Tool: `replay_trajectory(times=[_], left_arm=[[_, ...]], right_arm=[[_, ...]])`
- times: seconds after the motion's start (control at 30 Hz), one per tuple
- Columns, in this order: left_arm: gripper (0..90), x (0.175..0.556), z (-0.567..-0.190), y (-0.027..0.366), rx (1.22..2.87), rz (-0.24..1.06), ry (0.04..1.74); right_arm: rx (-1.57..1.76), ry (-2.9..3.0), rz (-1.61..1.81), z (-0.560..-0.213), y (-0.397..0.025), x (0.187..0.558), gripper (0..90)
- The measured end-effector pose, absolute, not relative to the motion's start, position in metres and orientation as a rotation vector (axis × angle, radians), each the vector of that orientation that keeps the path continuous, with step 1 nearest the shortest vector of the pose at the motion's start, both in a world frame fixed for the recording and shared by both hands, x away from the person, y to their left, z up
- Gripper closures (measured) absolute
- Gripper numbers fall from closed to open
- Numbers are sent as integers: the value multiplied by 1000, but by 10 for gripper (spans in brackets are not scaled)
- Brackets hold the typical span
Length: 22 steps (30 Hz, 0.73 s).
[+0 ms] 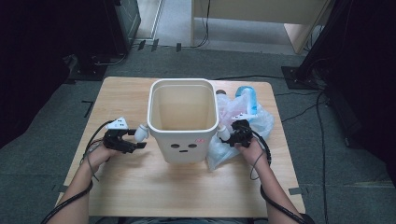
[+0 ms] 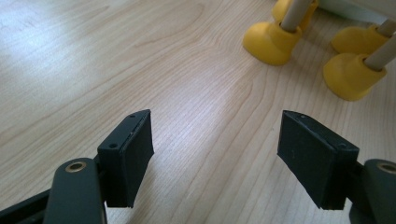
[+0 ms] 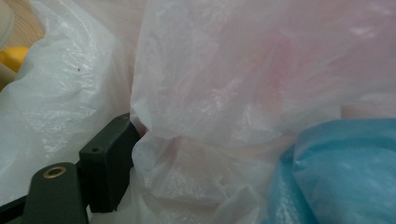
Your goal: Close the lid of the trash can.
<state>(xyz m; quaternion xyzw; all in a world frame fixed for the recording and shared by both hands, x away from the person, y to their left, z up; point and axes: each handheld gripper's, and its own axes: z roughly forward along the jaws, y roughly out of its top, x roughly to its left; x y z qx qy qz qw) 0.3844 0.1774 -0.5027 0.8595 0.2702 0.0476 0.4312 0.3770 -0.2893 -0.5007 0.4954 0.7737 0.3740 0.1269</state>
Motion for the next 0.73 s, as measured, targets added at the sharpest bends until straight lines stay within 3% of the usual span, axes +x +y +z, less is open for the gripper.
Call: replay_trajectory(times=[0.73], left_arm=[[237,384,-517,179,2169,166,694]], right_arm=[[1447,2249,1089,-501,-288,377,195]])
